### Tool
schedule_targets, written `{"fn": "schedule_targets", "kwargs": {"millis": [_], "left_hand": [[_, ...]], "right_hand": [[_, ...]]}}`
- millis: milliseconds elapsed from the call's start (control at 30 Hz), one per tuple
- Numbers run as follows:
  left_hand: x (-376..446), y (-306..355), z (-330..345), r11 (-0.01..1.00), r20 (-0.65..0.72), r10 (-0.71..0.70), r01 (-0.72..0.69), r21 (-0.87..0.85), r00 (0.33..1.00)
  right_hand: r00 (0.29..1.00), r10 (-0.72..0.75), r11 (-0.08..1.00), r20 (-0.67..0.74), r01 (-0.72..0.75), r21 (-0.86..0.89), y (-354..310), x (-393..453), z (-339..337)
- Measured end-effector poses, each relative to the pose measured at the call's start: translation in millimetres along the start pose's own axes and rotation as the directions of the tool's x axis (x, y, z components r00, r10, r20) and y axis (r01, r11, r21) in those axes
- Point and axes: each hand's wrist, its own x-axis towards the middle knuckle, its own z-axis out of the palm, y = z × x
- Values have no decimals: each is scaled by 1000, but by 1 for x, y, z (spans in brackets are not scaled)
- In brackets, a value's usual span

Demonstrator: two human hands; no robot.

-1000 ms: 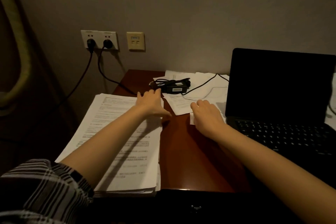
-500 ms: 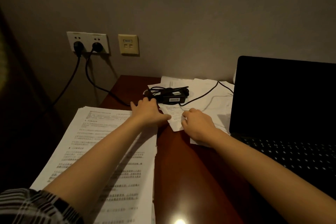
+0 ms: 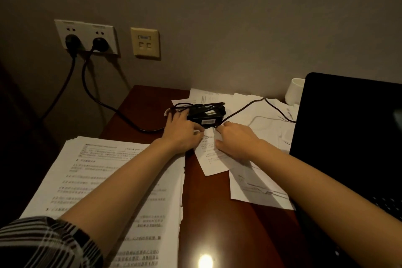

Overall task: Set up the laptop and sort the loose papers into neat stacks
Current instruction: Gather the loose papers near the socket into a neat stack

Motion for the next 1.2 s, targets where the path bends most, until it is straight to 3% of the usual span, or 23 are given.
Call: {"fn": "schedule_targets", "kwargs": {"millis": [167, 400, 667, 833, 1100, 1200], "left_hand": [[16, -4, -1, 996, 17, 42, -44, 82, 999], [30, -8, -9, 982, 51, 85, -92, 167, 995], [38, -16, -27, 898, 110, 71, -111, 425, 991], [37, -25, -33, 936, 159, 31, -84, 342, 987], [28, -33, -41, 981, 167, 29, -60, 187, 986], [30, -41, -43, 993, 166, 23, -42, 113, 986]], "right_hand": [[982, 10, 1000, 186, -4, -31, 12, 24, -8], [997, -35, 967, 68, 51, -251, 14, 24, -3], [998, -61, 975, 23, 64, -211, -21, -9, -20], [988, 84, 994, 132, -91, 52, -55, -32, -24], [929, 249, 954, 275, -284, 96, -60, -8, -5], [929, 306, 945, 210, -323, 53, -55, -8, -5]]}}
